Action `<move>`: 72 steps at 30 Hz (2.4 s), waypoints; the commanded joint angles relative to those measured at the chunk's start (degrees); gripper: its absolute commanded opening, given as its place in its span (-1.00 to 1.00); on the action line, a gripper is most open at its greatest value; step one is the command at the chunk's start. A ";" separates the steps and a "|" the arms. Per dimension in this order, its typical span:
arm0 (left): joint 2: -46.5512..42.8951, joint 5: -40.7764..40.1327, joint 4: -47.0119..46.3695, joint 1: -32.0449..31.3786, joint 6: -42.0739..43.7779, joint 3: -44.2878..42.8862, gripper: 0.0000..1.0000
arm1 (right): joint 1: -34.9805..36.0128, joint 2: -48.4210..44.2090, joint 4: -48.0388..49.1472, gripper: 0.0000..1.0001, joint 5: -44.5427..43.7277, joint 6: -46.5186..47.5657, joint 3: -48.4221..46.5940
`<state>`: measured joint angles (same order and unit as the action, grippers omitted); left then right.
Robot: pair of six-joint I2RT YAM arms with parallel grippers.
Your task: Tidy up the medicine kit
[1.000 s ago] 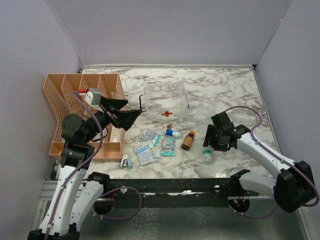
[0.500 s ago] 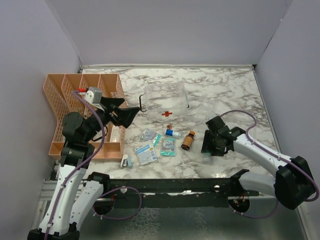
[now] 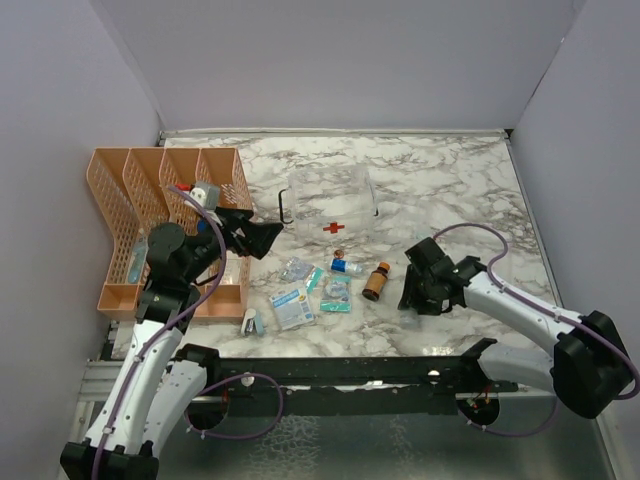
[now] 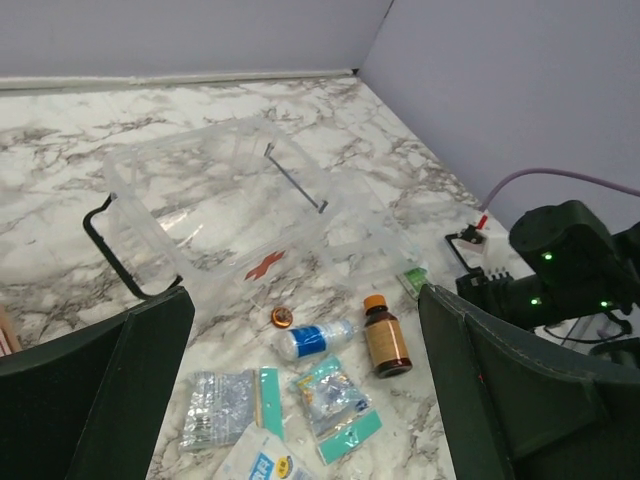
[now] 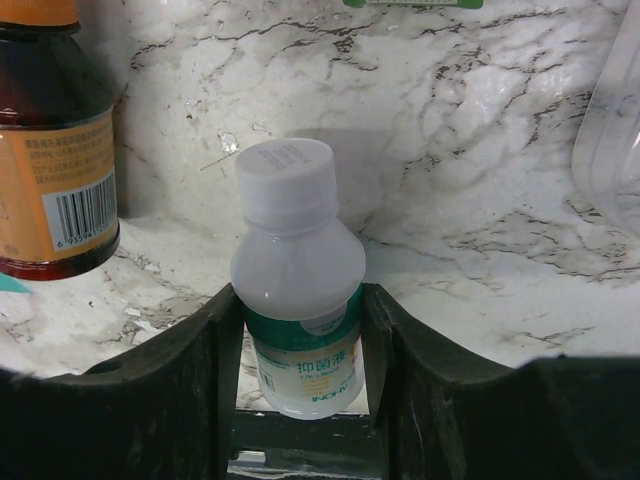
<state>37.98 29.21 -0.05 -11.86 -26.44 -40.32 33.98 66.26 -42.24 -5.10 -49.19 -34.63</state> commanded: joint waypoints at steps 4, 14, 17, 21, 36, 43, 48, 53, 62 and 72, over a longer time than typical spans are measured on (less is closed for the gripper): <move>0.65 -9.69 -2.45 -0.25 4.41 4.80 0.99 | 0.65 -5.09 4.85 -0.54 1.20 3.73 -5.59; -1.28 -12.13 -0.46 -0.23 5.36 5.07 0.99 | 0.65 2.46 18.09 -0.53 5.21 10.36 -24.80; -1.86 -12.72 -0.21 -0.19 5.57 5.07 0.99 | 0.65 8.48 22.43 -0.53 5.50 11.37 -31.42; -2.60 -13.08 0.05 -0.18 5.35 5.79 0.99 | 0.65 17.23 27.03 -0.55 5.10 11.08 -39.01; -2.02 -12.18 -0.19 -0.18 5.28 5.86 0.99 | 0.65 39.56 22.07 -0.57 -6.55 16.36 -56.22; -1.98 -11.41 -0.88 -0.18 5.13 6.09 0.99 | 0.65 43.74 20.23 -0.57 2.09 19.11 -58.91; -1.87 -11.21 -0.91 -0.12 5.11 6.21 0.99 | 1.18 50.01 17.94 -0.56 7.86 19.44 -64.07; -1.75 -11.14 -0.77 -0.18 5.45 6.05 0.99 | 2.75 55.72 16.14 -0.55 10.18 18.93 -69.29; -1.92 -11.41 -0.88 -0.17 5.66 6.04 0.99 | 3.63 64.59 7.93 -0.46 12.91 18.40 -78.43; -2.38 -11.67 -0.63 -0.18 6.25 6.02 0.99 | 4.38 65.77 6.69 -0.29 16.00 17.20 -78.72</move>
<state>36.38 17.21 0.54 -11.86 -21.19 -34.30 37.82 131.72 -35.55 7.29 -31.27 -111.81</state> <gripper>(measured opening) 0.992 0.445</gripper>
